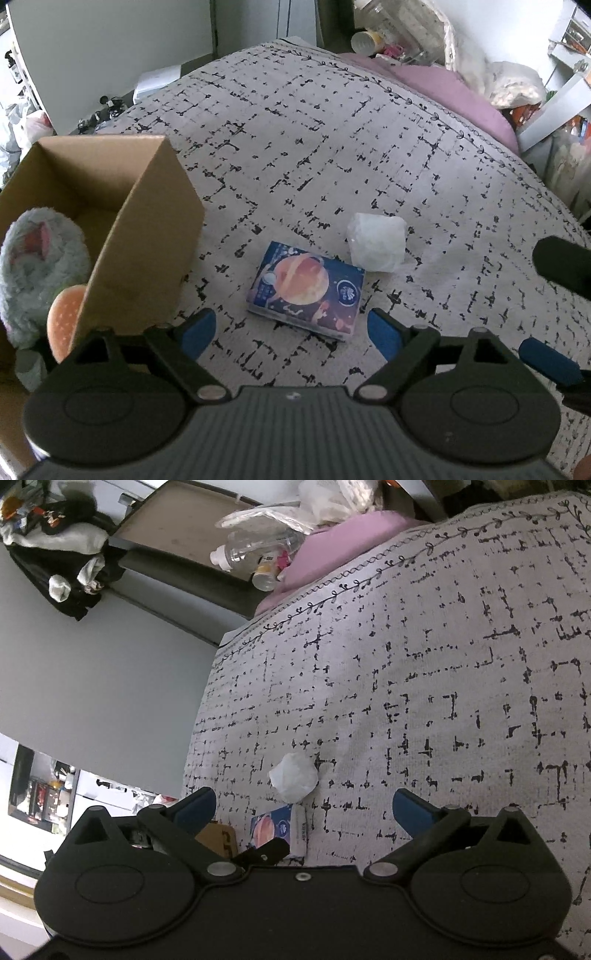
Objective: Organize soft objects
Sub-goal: 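Grasp the white tissue with the right tool while the left tool grasps the blue printed box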
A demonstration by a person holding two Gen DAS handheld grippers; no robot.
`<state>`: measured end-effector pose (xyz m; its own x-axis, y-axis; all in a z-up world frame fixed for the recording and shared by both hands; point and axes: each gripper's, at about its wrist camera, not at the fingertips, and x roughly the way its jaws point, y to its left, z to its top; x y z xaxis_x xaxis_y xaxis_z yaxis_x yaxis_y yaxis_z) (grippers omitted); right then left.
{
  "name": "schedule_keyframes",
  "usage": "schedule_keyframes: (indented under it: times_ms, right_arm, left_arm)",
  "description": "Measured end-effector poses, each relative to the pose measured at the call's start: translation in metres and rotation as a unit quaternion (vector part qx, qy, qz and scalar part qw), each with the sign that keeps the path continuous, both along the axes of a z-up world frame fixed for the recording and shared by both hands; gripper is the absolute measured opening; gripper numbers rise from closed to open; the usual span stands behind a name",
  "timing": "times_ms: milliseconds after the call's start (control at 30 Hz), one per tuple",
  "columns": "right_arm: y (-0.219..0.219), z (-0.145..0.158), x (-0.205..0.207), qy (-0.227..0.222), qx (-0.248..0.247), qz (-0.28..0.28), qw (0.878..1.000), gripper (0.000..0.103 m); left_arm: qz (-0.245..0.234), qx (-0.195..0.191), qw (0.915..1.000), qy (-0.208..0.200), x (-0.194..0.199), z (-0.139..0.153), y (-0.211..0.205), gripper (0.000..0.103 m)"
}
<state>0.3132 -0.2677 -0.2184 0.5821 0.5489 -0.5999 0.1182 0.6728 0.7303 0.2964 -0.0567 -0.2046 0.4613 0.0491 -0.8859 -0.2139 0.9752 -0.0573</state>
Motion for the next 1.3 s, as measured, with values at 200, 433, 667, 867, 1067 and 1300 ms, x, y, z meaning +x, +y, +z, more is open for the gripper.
schedule_keyframes:
  times_ms: [200,433,667,867,1067,1300]
  right_arm:
    - [0.001,-0.007,0.006,0.01,0.003,0.001,1.0,0.103]
    - [0.007,-0.013,0.013,0.015,0.001,0.006,1.0,0.103]
    - [0.019,-0.018,0.023,0.015,-0.004,0.008,1.0,0.103]
    - [0.023,-0.026,0.034,0.016,0.002,-0.005,1.0,0.097]
    - [0.032,-0.04,0.045,0.031,0.007,-0.005,0.999,0.087]
    - [0.04,-0.046,0.052,0.03,0.017,-0.009,0.999,0.081]
  left_arm:
    - [-0.001,0.003,1.0,0.007,0.005,-0.012,-0.001,0.088]
    - [-0.012,0.014,0.9998,0.0,0.013,-0.024,-0.004,0.088]
    - [-0.015,0.021,0.9996,-0.013,0.02,-0.031,-0.003,0.074]
    - [0.012,-0.008,0.9994,-0.031,0.021,-0.021,0.009,0.074]
    - [0.033,-0.033,0.998,-0.044,0.024,-0.011,0.015,0.074]
    - [0.065,-0.068,0.9945,-0.047,0.026,-0.007,0.023,0.074]
